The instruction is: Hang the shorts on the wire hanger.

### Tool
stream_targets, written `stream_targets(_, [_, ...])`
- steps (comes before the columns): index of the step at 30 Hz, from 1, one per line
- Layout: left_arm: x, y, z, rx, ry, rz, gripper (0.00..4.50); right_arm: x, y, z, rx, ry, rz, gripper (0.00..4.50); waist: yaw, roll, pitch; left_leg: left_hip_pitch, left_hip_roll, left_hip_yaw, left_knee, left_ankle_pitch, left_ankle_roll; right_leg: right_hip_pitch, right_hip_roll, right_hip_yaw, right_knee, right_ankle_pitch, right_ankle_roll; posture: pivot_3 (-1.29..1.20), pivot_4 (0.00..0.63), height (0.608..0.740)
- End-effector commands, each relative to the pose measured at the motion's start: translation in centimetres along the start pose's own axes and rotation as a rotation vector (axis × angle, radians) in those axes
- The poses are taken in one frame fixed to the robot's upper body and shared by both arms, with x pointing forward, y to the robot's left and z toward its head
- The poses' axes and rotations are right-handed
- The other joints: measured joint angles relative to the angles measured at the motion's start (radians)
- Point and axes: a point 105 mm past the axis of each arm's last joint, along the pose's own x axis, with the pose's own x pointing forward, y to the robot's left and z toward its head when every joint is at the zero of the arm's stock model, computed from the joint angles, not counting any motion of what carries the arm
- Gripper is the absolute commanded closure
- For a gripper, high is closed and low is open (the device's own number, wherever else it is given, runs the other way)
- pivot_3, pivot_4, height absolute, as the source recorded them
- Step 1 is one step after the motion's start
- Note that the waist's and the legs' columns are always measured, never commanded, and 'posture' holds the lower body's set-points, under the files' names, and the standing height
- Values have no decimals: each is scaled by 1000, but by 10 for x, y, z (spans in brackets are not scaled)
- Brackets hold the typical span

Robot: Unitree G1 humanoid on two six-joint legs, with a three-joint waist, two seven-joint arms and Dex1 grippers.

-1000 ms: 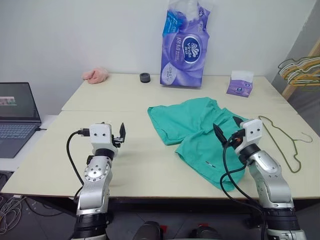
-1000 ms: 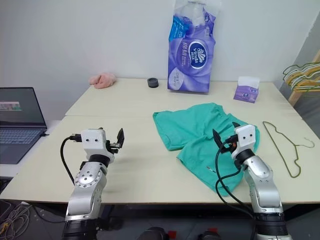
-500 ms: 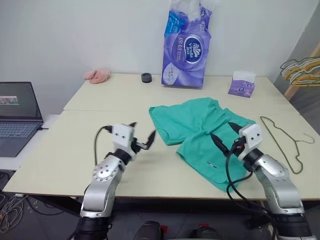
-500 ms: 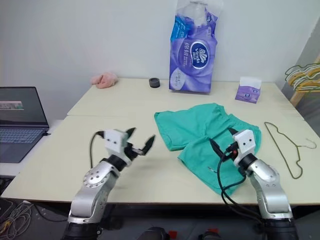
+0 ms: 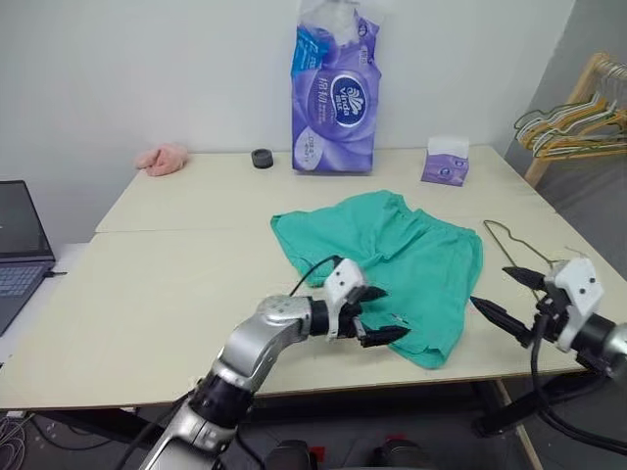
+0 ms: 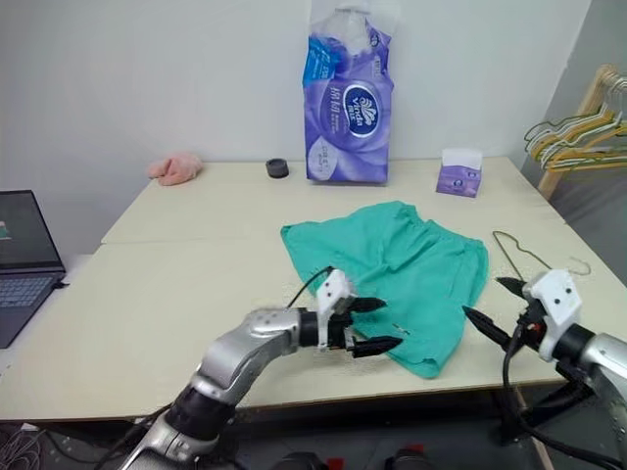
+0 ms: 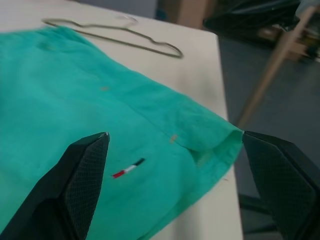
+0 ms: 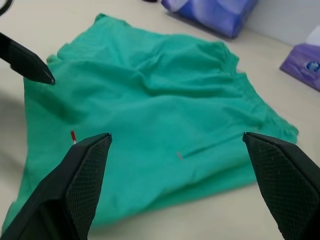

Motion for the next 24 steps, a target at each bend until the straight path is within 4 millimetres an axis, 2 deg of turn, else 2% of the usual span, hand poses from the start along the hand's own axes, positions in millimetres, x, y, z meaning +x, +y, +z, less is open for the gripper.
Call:
stream_targets(1, [11,-8,-5,14,58,-104,16,-8,8,13,-33,-7,29,0,-18,0,0,0,0,0,0,0,0,0,0,0,0,0,0,-95,30,740])
stream_targets(4, [26,-17,-22,51,160,-197,16,-14,20,11,-27,29,66,0,-31,0,1,0,0,2,0,-1,2,0,0,3,0,-1,2,-119,34,740])
stream_targets(7, [38,-17,-26,88,179,-198,16,-15,30,13,-35,39,91,0,-36,-1,4,0,-1,3,0,-2,2,0,-1,4,0,-2,3,-133,37,740])
stream_targets(12, [58,-5,-32,122,195,-100,16,-15,40,17,-87,59,122,0,-48,-1,7,0,-1,3,0,-2,3,0,-2,5,-1,-2,5,-147,40,740])
stream_targets(20, [67,10,-35,128,175,5,16,-12,45,19,-119,70,146,0,-52,-1,7,0,-1,4,0,-3,4,0,-2,6,-1,-2,6,-147,40,740])
stream_targets(24, [66,15,-33,131,150,35,890,-10,46,19,-134,74,150,0,-53,-1,7,0,-1,4,0,-3,4,0,-2,5,-1,-2,7,-146,40,740])
